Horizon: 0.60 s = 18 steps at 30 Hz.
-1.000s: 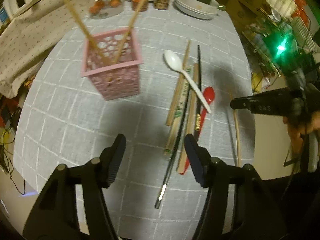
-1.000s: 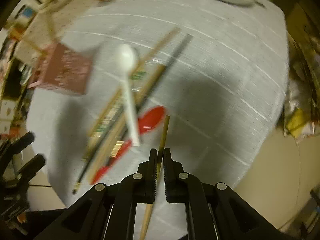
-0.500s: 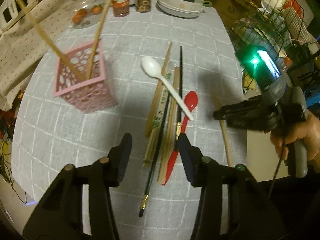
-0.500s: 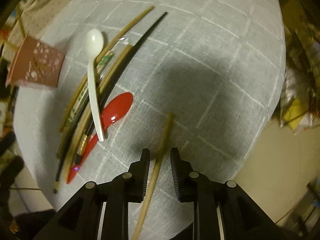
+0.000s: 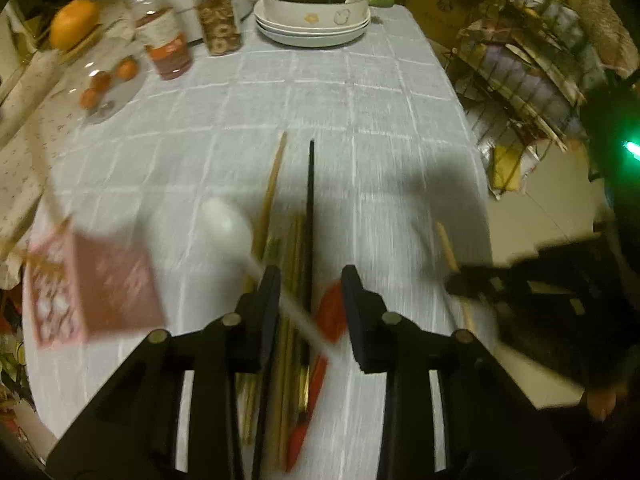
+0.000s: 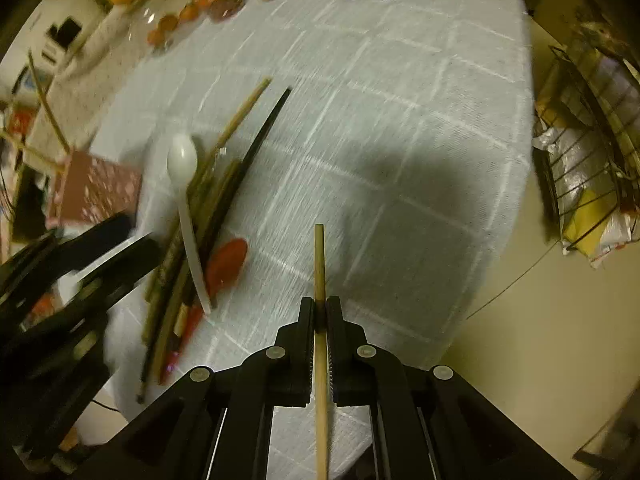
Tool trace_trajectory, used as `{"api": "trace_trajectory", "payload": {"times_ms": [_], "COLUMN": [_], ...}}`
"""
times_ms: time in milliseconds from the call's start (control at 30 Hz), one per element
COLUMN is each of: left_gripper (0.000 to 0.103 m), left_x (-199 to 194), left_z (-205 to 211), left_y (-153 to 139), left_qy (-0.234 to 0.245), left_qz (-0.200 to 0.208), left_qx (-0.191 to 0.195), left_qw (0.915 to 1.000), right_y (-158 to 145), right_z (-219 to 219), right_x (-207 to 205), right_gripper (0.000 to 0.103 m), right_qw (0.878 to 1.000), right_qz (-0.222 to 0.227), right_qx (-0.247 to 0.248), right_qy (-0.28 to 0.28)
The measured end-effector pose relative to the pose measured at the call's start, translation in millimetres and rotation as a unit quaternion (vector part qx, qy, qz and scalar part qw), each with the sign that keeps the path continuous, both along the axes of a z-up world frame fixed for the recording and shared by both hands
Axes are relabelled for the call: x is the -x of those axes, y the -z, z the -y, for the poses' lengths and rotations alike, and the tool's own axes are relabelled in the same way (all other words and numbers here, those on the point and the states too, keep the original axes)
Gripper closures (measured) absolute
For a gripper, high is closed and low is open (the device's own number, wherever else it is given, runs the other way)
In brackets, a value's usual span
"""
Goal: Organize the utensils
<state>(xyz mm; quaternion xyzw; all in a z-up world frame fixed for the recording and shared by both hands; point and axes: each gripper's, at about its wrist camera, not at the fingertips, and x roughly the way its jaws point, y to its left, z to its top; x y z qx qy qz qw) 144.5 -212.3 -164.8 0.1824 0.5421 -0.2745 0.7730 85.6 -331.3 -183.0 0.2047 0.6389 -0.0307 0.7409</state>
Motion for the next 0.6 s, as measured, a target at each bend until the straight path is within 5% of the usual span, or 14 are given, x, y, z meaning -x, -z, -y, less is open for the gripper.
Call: {"api": "trace_trajectory", "payload": {"times_ms": [467, 567, 600], "left_gripper": [0.077, 0.097, 0.097], "left_x": [-74.6, -74.4, -72.8], "left_z": [40.6, 43.9, 43.6], "left_y": [55.1, 57.8, 57.2], "left_qy": [-0.050, -0.042, -0.040], "left_qz": [-0.037, -0.029, -0.028], "left_qx": [-0.006, -0.019, -0.020], "left_qw": [0.9981, 0.9985, 0.9986], "right_y": [3.4, 5.1, 5.4], "right_z": [9.8, 8.6, 9.3], "right_x": [-25.9, -25.6, -24.7], "right_gripper": [0.097, 0.097, 0.097], "right_qw": [1.000, 1.000, 1.000], "right_qz": [0.020, 0.018, 0.018], "right_qx": [-0.019, -0.017, -0.017], "right_qy": [0.010, 0.011, 0.012]}}
